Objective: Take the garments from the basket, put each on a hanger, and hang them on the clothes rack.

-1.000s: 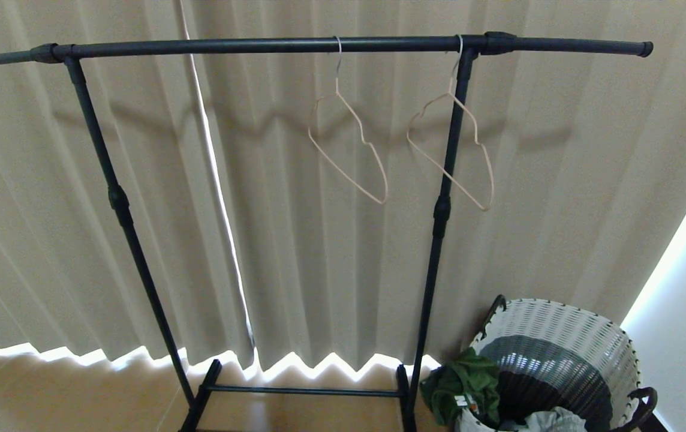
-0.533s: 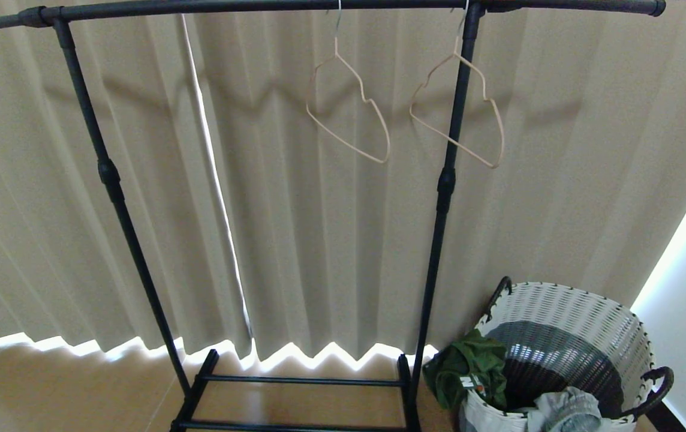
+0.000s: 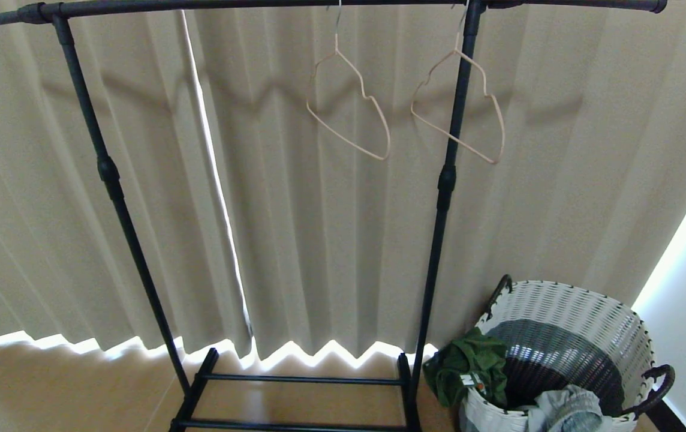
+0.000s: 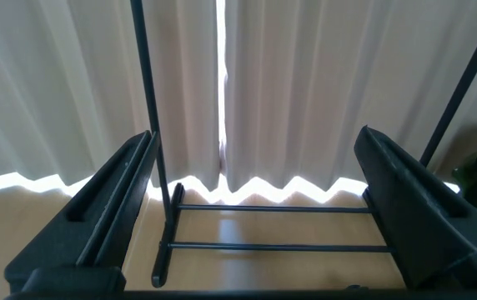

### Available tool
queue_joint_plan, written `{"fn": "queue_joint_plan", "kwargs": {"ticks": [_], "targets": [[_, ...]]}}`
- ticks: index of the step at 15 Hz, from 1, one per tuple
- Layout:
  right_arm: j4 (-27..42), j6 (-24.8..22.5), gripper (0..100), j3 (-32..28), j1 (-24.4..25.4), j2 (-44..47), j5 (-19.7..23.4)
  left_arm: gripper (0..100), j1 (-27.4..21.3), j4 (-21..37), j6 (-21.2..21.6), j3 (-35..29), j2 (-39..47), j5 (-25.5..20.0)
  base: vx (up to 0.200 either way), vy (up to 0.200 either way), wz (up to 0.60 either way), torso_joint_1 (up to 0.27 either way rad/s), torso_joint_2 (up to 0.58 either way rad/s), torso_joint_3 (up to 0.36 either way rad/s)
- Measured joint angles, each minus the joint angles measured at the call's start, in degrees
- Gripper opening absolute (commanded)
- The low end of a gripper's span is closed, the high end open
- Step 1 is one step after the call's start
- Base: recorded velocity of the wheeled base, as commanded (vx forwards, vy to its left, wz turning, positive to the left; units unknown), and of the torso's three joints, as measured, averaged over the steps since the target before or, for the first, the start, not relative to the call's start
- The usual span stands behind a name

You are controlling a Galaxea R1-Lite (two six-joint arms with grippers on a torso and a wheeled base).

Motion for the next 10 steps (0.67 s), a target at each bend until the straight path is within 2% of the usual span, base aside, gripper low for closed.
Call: {"fn": "queue_joint_plan", "kwargs": {"ticks": [3,8,10], "targets": [[0.0,-0.04,100,-0.02,0.0,0.0,0.01,100,0.0,0.0,0.0,0.0,0.0,0.02,0.0,0.0,0.0,0.0,0.0,0.0],[-0.05,0.02,100,0.06,0.0,0.0,0.0,100,-0.05,0.09,0.0,0.0,0.0,0.02,0.0,-0.2,0.0,0.0,0.01,0.001],[-0.02,0.05,100,0.05,0.02,0.0,-0.02,100,0.04,0.0,-0.06,0.0,0.0,0.05,0.0,0.0,0.0,0.0,0.0,0.0]]}}
